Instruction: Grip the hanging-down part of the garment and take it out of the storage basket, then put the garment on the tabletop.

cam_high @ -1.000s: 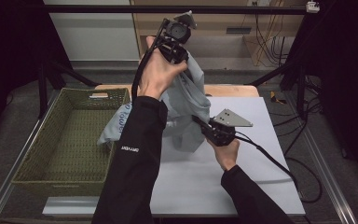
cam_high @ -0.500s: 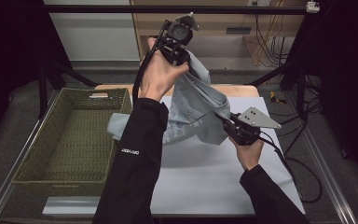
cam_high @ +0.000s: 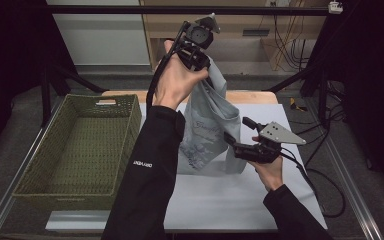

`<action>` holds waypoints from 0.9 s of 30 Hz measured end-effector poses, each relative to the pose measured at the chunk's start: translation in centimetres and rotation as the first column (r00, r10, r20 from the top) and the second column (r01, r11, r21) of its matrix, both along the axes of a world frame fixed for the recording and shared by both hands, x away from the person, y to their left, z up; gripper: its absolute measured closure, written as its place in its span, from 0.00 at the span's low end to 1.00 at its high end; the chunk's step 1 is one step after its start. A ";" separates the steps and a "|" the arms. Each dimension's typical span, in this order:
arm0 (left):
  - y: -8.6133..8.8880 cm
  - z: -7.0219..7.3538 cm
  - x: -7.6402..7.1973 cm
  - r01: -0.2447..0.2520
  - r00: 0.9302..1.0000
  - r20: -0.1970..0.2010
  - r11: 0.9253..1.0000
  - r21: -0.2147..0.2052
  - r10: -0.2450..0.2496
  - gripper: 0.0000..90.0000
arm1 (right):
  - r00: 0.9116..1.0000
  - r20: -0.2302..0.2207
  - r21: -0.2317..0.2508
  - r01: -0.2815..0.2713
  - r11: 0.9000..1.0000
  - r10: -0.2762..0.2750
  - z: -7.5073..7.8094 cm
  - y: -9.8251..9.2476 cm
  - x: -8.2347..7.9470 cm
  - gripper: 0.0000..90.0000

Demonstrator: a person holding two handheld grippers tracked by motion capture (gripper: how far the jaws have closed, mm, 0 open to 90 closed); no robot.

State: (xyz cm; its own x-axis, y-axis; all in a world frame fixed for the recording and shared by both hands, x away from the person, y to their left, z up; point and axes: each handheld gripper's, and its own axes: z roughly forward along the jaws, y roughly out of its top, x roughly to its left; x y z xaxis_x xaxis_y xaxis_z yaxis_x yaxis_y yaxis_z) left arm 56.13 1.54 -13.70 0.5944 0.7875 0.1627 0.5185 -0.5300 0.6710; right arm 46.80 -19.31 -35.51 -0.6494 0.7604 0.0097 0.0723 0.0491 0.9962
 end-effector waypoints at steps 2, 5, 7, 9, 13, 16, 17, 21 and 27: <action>0.0 0.0 0.0 0.001 1.000 0.000 1.000 -0.004 -0.001 0.93 | 1.000 -0.012 0.023 -0.004 1.000 0.004 0.0 0.0 -0.2 0.06; 0.0 -0.2 0.1 -0.003 1.000 0.004 1.000 -0.011 0.003 0.93 | 1.000 -0.003 0.013 -0.001 1.000 0.001 0.0 -0.3 -1.0 0.01; 0.2 -0.4 0.3 -0.007 1.000 0.001 1.000 -0.010 0.007 0.93 | 1.000 0.003 0.032 -0.022 0.999 0.021 -0.3 -0.5 -1.7 0.00; 0.2 -0.7 0.4 -0.006 1.000 -0.003 1.000 -0.004 0.006 0.93 | 1.000 -0.002 0.045 -0.031 0.999 0.031 -0.7 -0.8 -2.3 0.00; 0.3 -1.1 0.4 -0.006 1.000 -0.010 1.000 0.003 0.006 0.93 | 1.000 0.001 0.040 -0.021 0.999 0.021 -1.8 -1.5 -3.4 0.00; 0.4 -1.3 0.3 -0.010 1.000 -0.011 1.000 -0.001 0.010 0.93 | 1.000 -0.003 0.035 -0.006 0.999 0.006 -2.2 -2.2 -4.1 0.00; 0.5 -1.3 0.2 -0.011 1.000 -0.011 1.000 -0.002 0.011 0.93 | 1.000 -0.008 0.041 0.001 0.999 -0.001 -2.3 -2.4 -4.3 0.00; 0.6 -1.2 0.1 0.002 1.000 -0.011 1.000 -0.003 -0.002 0.93 | 1.000 0.003 0.026 0.013 1.000 -0.013 -2.7 -3.2 -4.8 0.00; 0.5 -1.7 -0.1 0.020 1.000 -0.012 1.000 -0.012 -0.020 0.93 | 0.999 -0.020 0.067 0.041 0.997 -0.040 -3.7 -4.4 -5.1 0.00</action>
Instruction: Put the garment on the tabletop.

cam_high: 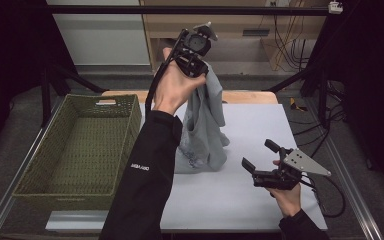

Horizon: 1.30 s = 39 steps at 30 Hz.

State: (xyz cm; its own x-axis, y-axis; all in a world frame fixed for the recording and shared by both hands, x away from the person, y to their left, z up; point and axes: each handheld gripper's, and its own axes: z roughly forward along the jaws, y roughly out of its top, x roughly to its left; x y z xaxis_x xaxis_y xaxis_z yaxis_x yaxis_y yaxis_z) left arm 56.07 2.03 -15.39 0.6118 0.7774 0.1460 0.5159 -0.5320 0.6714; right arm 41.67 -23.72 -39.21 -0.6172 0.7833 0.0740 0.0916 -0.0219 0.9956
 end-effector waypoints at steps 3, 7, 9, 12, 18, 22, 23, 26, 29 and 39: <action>-0.1 -0.9 -0.2 0.018 1.000 -0.008 1.000 -0.024 -0.018 0.93 | 1.000 -0.012 -0.002 -0.006 1.000 0.006 -0.6 -0.1 -0.1 0.00; -0.7 -2.9 -0.5 0.064 0.998 -0.017 0.998 -0.029 -0.064 0.93 | 1.000 -0.020 -0.014 -0.006 1.000 0.006 -1.6 -0.8 -0.4 0.00; -1.1 -4.3 -0.5 0.082 0.996 -0.036 0.996 -0.029 -0.083 0.93 | 0.999 -0.041 -0.007 0.008 1.000 -0.008 -2.1 -1.4 -0.5 0.00; -1.5 -5.8 -0.5 0.093 0.995 -0.047 0.996 -0.009 -0.093 0.93 | 0.999 -0.036 -0.002 0.014 1.000 -0.014 -2.2 -1.7 -0.5 0.00; -1.4 -8.4 -0.8 0.121 0.991 -0.055 0.992 -0.020 -0.122 0.93 | 0.999 -0.037 -0.015 0.019 1.000 -0.020 -2.7 -2.4 -0.5 0.00; -1.1 -10.6 -1.0 0.131 0.988 -0.076 0.991 -0.039 -0.134 0.93 | 0.999 -0.050 -0.006 0.022 1.000 -0.022 -2.8 -2.5 -0.5 0.00; -1.1 -10.6 -1.0 0.131 0.988 -0.076 0.991 -0.039 -0.134 0.93 | 0.999 -0.044 -0.003 0.020 1.000 -0.020 -2.9 -2.5 -0.5 0.00; -0.9 -11.3 -1.1 0.127 0.989 -0.077 0.991 -0.049 -0.130 0.92 | 0.999 -0.038 0.002 0.019 1.000 -0.019 -2.8 -2.7 -0.6 0.00; -0.5 -12.0 -1.1 0.125 0.988 -0.087 0.991 -0.042 -0.129 0.88 | 0.999 -0.043 0.006 0.022 1.000 -0.022 -2.6 -2.8 -0.6 0.00; 0.3 -14.2 -0.8 0.136 0.983 -0.119 0.990 -0.027 -0.139 0.22 | 0.999 -0.033 0.016 0.032 0.999 -0.031 -2.6 -2.9 -0.5 0.00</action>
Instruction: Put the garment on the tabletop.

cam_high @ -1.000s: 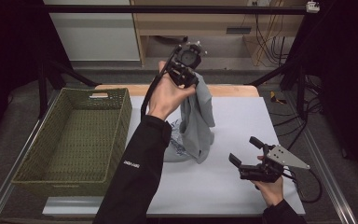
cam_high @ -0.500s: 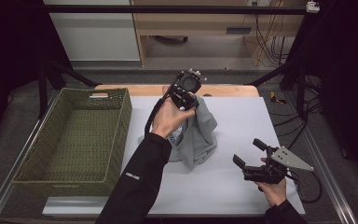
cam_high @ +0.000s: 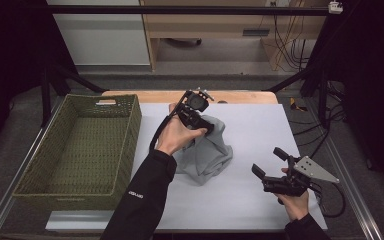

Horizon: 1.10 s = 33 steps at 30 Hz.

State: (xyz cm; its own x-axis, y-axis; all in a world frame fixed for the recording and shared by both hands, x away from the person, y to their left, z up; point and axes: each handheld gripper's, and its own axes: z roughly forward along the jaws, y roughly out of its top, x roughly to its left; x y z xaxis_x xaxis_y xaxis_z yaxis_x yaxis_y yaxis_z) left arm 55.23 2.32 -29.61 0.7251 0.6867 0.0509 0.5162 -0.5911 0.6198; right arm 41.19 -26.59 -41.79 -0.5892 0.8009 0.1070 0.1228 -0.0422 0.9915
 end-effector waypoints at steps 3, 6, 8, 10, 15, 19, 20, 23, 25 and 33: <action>0.2 0.6 -0.3 0.001 1.000 0.016 1.000 0.000 -0.001 0.11 | 1.000 -0.001 0.001 0.001 1.000 -0.001 0.0 0.0 0.0 0.00; 0.8 1.5 -0.9 -0.009 0.999 0.047 1.000 -0.018 0.010 0.06 | 1.000 -0.013 0.011 -0.001 1.000 0.001 0.0 0.2 0.0 0.00; 1.0 1.7 -1.0 -0.017 0.998 0.057 0.999 -0.032 0.019 0.06 | 1.000 -0.010 0.000 -0.005 1.000 0.005 0.0 0.1 0.0 0.00; 1.5 1.9 -1.3 -0.022 0.996 0.089 0.998 -0.055 0.027 0.06 | 1.000 -0.008 0.005 -0.002 1.000 0.002 0.1 0.1 0.0 0.00; 3.2 1.6 -2.7 -0.029 0.987 0.152 0.983 -0.181 0.057 0.04 | 1.000 -0.015 0.014 -0.008 1.000 0.008 0.1 0.1 0.0 0.00; 4.9 0.3 -4.4 -0.018 0.977 0.202 0.966 -0.258 0.072 0.03 | 1.000 -0.009 0.007 -0.006 1.000 0.006 0.1 0.0 0.1 0.00; 5.2 -0.1 -4.8 -0.021 0.973 0.213 0.959 -0.281 0.084 0.03 | 1.000 -0.008 0.006 -0.007 1.000 0.007 0.1 0.0 0.1 0.00; 6.1 -1.2 -6.0 -0.015 0.966 0.240 0.945 -0.327 0.098 0.03 | 1.000 -0.009 0.010 -0.007 1.000 0.007 0.1 0.1 0.1 0.00; 6.6 -1.9 -6.9 -0.004 0.961 0.255 0.933 -0.361 0.103 0.03 | 1.000 -0.005 -0.003 -0.004 1.000 0.004 0.1 -0.1 0.1 0.00; 8.3 -5.1 -10.3 0.026 0.930 0.342 0.902 -0.432 0.137 0.03 | 1.000 -0.013 0.010 0.001 1.000 -0.001 0.2 0.0 0.1 0.00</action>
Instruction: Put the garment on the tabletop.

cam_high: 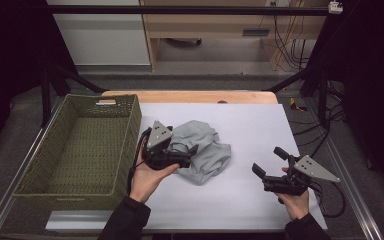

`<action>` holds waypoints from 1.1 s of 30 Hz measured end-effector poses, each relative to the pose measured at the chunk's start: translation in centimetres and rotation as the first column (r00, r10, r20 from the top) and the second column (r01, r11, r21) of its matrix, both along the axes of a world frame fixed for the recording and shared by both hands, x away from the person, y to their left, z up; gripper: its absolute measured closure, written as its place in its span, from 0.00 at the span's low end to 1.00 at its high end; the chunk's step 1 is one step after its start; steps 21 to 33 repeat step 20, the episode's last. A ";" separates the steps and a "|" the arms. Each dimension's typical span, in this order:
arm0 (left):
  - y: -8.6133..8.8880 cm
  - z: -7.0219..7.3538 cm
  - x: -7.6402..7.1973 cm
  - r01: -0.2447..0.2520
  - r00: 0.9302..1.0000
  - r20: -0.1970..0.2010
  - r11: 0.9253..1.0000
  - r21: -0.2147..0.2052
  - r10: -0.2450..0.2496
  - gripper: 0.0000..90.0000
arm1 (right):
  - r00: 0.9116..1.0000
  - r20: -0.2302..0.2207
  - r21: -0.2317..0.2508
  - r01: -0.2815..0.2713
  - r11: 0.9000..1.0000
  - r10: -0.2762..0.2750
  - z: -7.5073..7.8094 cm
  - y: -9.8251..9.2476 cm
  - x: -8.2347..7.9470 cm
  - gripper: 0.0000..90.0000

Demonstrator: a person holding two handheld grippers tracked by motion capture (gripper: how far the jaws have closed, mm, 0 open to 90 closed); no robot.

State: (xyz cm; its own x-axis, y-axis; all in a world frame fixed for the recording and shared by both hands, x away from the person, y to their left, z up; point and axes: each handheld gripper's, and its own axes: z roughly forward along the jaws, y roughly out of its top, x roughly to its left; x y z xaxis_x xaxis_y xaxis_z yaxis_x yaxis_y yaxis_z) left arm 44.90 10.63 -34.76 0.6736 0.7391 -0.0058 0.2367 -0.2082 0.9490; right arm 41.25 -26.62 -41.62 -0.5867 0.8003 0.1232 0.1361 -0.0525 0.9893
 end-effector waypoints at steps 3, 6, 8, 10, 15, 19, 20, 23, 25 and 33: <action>0.8 -1.6 -1.6 -0.012 0.999 0.033 1.000 -0.015 0.012 0.03 | 1.000 -0.003 -0.012 0.004 1.000 -0.004 -0.1 -0.1 0.1 0.00; 1.6 -2.9 -2.6 -0.027 0.998 0.053 0.998 -0.048 0.029 0.03 | 1.000 -0.009 0.004 0.001 1.000 -0.001 -0.1 -0.2 0.0 0.00; 1.9 -3.3 -2.9 -0.026 0.998 0.057 0.998 -0.050 0.029 0.03 | 1.000 -0.004 0.002 0.004 1.000 -0.004 -0.1 -0.2 0.0 0.00; 2.5 -4.3 -3.7 -0.023 0.998 0.055 0.996 -0.091 0.029 0.03 | 1.000 0.000 -0.003 0.001 1.000 -0.001 -0.2 -0.4 0.1 0.00; 3.3 -5.1 -4.2 -0.040 0.997 0.055 0.995 -0.097 0.045 0.03 | 1.000 -0.007 -0.021 -0.001 1.000 0.001 -0.4 -0.4 0.0 0.00; 3.6 -5.6 -4.2 -0.044 0.997 0.052 0.995 -0.093 0.049 0.02 | 1.000 -0.007 -0.024 -0.013 1.000 0.013 -0.4 -0.5 -0.1 0.00; 3.6 -5.6 -4.2 -0.042 0.998 0.052 0.995 -0.091 0.047 0.02 | 1.000 -0.006 -0.026 -0.016 1.000 0.016 -0.4 -0.5 -0.2 0.00; 3.6 -5.6 -4.2 -0.042 0.998 0.052 0.995 -0.091 0.047 0.02 | 1.000 -0.006 -0.026 -0.016 1.000 0.016 -0.4 -0.5 -0.2 0.00; 3.6 -5.6 -4.2 -0.042 0.998 0.052 0.995 -0.091 0.047 0.02 | 1.000 -0.006 -0.026 -0.016 1.000 0.016 -0.4 -0.5 -0.2 0.00; 3.6 -5.6 -4.2 -0.042 0.998 0.052 0.995 -0.091 0.047 0.02 | 1.000 -0.006 -0.026 -0.016 1.000 0.016 -0.4 -0.5 -0.2 0.00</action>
